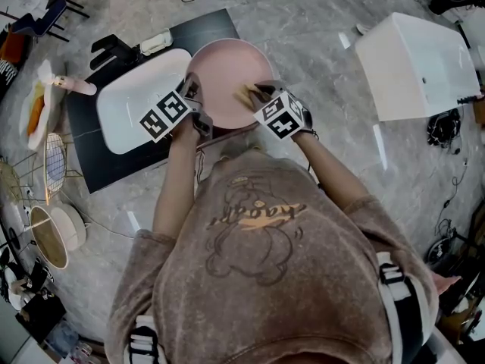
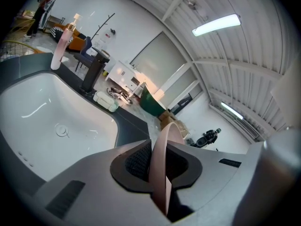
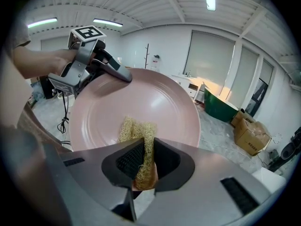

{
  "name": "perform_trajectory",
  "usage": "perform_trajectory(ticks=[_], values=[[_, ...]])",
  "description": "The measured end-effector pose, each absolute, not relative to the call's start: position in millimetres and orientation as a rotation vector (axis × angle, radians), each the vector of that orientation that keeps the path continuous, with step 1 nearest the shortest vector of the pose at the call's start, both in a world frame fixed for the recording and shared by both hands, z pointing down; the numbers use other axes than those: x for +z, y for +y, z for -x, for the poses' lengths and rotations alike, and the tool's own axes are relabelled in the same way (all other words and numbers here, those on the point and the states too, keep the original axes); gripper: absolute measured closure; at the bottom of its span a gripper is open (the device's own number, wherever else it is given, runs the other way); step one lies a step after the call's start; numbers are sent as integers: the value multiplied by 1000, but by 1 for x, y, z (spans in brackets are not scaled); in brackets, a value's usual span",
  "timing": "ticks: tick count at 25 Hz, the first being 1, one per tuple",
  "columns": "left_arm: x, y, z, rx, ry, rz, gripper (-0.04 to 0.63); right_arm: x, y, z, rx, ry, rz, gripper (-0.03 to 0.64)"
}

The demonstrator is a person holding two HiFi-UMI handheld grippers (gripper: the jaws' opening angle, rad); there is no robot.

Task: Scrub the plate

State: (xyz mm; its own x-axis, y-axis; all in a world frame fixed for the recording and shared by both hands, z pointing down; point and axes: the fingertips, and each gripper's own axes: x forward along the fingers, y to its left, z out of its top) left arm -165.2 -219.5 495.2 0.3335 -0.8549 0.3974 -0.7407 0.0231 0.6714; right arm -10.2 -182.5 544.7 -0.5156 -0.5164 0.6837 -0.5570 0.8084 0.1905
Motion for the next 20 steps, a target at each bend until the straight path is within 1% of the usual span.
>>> perform_trajectory(ticks=[6,20], values=[[496,-225,166,-173,-1427,-1724,549,543,-167,29,101,-2271,-731,566],[498,-225,155,-251,-1345,-1683,540,520,-165,74,39,-2353,-616,566]])
